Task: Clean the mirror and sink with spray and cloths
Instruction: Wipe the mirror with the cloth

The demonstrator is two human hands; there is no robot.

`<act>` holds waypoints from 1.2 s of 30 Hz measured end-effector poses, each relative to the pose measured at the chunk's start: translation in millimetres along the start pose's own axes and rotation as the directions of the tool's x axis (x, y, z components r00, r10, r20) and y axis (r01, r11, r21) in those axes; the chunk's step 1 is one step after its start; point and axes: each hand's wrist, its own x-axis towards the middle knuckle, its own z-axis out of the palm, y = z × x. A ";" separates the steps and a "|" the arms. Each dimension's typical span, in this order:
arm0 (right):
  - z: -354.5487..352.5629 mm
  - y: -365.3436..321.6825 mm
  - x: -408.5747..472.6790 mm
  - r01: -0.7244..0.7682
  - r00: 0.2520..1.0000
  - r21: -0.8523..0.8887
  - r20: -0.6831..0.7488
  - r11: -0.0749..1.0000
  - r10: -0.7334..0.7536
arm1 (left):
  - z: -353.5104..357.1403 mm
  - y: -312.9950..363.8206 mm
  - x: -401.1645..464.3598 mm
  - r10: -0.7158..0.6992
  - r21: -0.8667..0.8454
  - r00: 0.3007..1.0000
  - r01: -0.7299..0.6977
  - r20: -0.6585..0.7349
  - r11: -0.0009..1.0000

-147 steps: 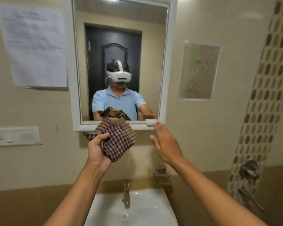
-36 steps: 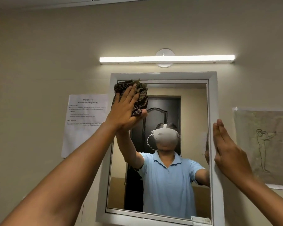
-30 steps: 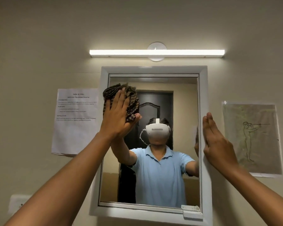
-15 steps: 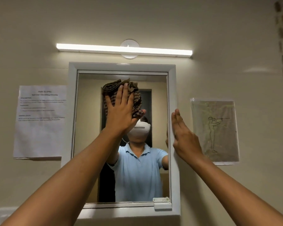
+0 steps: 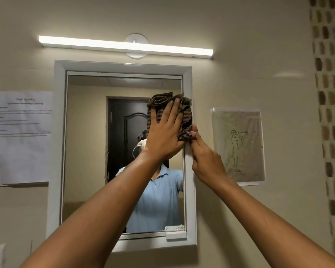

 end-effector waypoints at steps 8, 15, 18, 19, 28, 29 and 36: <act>-1.8 0.6 -13.4 -0.022 0.998 0.036 0.065 0.999 0.020 | 7.6 22.7 -57.7 0.024 -0.029 0.998 -0.022 0.055 0.999; -2.9 -2.0 -24.5 -0.040 0.993 0.015 0.113 0.999 0.038 | 15.2 36.0 -113.1 0.093 -0.046 0.989 -0.088 0.116 0.995; -5.0 -10.2 -26.4 -0.059 0.991 0.027 0.119 0.998 0.055 | 16.8 28.7 -116.2 0.143 -0.050 0.981 -0.138 0.131 0.989; -5.3 -12.5 -26.3 -0.065 0.991 0.028 0.120 0.997 0.061 | 15.6 25.0 -113.5 0.159 -0.054 0.979 -0.153 0.129 0.987; 9.5 -14.3 -25.4 -0.094 0.992 -0.043 0.085 0.995 0.097 | -9.6 -24.1 -39.7 0.066 -0.014 0.993 -0.065 0.102 0.998; 9.8 -14.7 -25.7 -0.095 0.992 -0.045 0.081 0.994 0.098 | -12.9 -32.7 -31.0 0.055 -0.005 0.993 -0.055 0.100 0.998; 15.3 -14.0 -25.6 -0.089 0.995 -0.024 0.052 0.996 0.090 | -18.7 -97.7 -41.9 -0.039 0.047 0.999 0.039 0.018 0.998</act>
